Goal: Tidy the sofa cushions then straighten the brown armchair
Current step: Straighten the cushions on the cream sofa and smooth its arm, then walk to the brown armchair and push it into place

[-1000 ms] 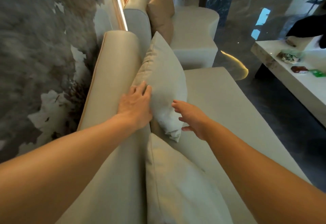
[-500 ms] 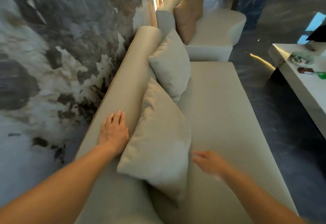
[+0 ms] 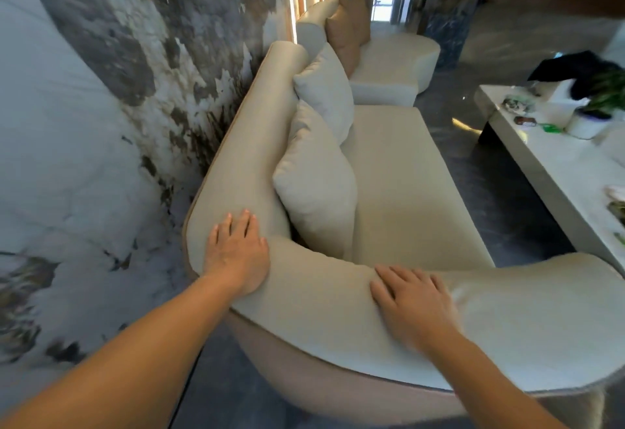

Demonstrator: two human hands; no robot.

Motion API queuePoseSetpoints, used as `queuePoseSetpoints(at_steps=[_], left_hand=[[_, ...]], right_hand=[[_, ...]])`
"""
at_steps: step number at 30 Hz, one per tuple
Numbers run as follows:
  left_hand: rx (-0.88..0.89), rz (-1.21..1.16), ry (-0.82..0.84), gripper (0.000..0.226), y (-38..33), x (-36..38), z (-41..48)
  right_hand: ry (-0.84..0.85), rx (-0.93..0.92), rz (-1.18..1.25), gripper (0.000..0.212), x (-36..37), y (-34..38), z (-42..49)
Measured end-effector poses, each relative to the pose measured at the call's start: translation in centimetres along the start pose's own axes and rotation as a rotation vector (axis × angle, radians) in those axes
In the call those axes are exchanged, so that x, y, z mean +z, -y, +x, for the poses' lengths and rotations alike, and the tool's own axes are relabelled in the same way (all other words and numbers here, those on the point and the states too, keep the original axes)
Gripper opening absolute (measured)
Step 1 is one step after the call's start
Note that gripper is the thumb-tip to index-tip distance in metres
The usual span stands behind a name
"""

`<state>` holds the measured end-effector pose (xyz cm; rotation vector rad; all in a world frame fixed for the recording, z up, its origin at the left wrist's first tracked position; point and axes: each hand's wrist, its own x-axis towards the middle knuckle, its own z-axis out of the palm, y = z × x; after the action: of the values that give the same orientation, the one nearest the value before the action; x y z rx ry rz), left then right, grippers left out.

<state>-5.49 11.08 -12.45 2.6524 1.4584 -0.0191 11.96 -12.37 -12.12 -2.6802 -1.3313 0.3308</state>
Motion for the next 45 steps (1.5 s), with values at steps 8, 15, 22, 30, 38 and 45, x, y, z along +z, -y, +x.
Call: queuePoseSetpoints(at_steps=[8,15,22,30,38,45], left_hand=[[-0.244,-0.260,-0.097,0.061,-3.3,2.6,-7.4],[-0.269,-0.290,-0.220,0.062,-3.2,2.9,-5.7],[-0.262,-0.277,-0.213,0.062,-1.4,2.5,-0.4],[-0.229,-0.270,-0.218,0.062,0.8,1.7,8.0],[-0.200,-0.261,-0.211,0.062,1.9,1.5,15.6],[-0.171,-0.275,-0.165,0.059,2.6,0.7,21.2]], right_hand=[[0.032,0.058,-0.041,0.085,1.1,0.7,-3.0],[-0.140,0.015,-0.100,0.092,1.6,1.7,-1.6],[-0.149,0.039,-0.090,0.083,1.6,3.9,2.7],[-0.179,0.064,-0.077,0.083,1.4,7.1,10.1],[-0.168,0.094,-0.065,0.084,0.7,9.2,16.8],[-0.200,0.114,-0.064,0.083,0.8,10.5,21.9]])
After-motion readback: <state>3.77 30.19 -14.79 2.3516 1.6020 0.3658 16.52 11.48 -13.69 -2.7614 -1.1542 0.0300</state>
